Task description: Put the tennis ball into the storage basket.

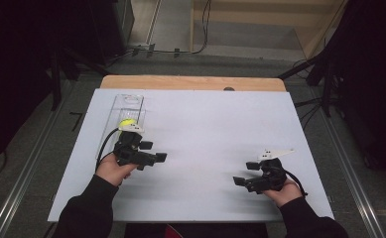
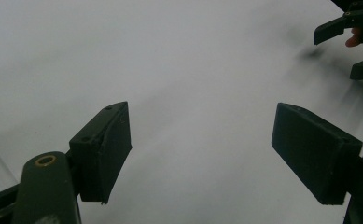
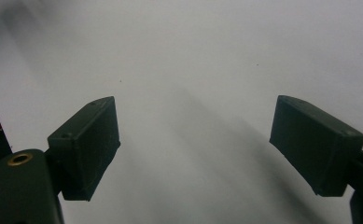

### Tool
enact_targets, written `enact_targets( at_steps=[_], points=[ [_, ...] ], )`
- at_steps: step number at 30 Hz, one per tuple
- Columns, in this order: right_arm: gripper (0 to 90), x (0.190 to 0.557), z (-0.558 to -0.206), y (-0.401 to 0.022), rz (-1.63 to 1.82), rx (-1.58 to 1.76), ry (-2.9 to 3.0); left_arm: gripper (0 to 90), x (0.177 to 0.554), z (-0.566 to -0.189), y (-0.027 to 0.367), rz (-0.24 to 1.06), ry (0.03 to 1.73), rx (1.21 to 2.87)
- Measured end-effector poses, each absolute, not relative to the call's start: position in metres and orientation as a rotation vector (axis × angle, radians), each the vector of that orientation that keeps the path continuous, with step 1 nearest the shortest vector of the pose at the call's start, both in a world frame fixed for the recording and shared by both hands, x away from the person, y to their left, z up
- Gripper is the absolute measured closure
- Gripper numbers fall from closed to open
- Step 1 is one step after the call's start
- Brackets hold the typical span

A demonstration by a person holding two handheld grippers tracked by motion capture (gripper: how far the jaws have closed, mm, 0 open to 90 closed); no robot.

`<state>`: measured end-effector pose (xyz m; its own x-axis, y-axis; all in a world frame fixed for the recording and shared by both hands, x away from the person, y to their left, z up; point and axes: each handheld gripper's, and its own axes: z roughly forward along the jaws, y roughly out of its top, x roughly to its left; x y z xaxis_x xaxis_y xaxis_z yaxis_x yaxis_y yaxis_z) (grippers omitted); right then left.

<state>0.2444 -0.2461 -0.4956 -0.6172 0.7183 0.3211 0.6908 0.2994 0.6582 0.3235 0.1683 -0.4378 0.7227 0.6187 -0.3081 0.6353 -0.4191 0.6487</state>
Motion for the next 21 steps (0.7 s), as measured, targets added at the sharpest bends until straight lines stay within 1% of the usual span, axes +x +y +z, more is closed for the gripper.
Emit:
enact_targets(
  at_steps=[21],
  points=[
    [13.8, 0.245, -0.496, -0.246, 1.237, 1.365, 2.501, 20.9, 0.301, -0.452, 0.175, 0.013, 0.880, 2.157]
  ],
)
